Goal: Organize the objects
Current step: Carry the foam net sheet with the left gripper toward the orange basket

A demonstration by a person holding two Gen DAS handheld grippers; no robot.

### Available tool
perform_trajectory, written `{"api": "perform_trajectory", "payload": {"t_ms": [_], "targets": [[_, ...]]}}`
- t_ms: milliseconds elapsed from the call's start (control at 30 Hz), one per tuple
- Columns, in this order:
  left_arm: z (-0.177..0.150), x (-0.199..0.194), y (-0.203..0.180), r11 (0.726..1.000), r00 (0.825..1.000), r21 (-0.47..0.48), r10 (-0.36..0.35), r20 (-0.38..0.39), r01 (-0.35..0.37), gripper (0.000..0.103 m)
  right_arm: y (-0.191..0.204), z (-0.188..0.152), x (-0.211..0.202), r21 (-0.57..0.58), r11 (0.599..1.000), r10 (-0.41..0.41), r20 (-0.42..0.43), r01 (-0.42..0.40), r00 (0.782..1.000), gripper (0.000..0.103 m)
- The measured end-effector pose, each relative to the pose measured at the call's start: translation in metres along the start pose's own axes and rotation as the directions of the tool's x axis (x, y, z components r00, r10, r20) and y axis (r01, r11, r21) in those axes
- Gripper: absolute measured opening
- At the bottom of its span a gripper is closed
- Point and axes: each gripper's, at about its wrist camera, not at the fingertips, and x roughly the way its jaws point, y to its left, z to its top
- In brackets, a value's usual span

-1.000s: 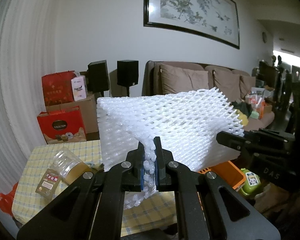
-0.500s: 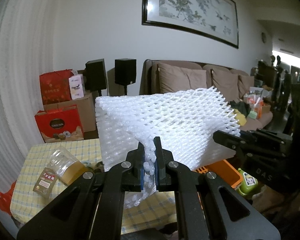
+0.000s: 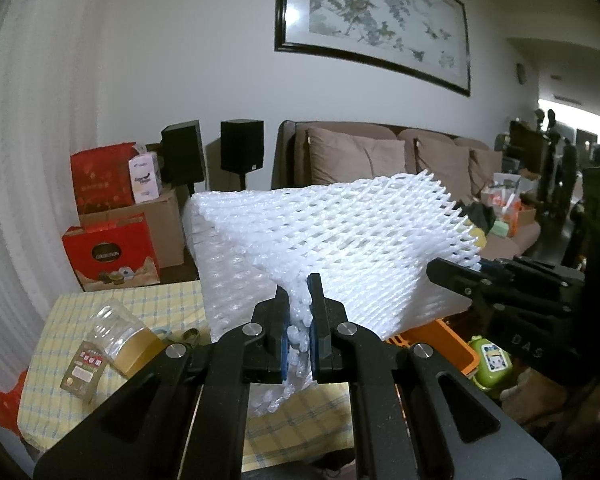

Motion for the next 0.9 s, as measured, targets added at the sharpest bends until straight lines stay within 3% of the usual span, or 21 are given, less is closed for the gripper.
{"api": "perform_trajectory", "payload": {"t_ms": [900], "targets": [[0.003,0.027,-0.017,0.999,0.999,-0.021,-0.038,-0.024,0.037,0.007,-0.020,0.003,-0.004,0.028,0.996,-0.082,0.004,0.081,0.997,0.020]]}}
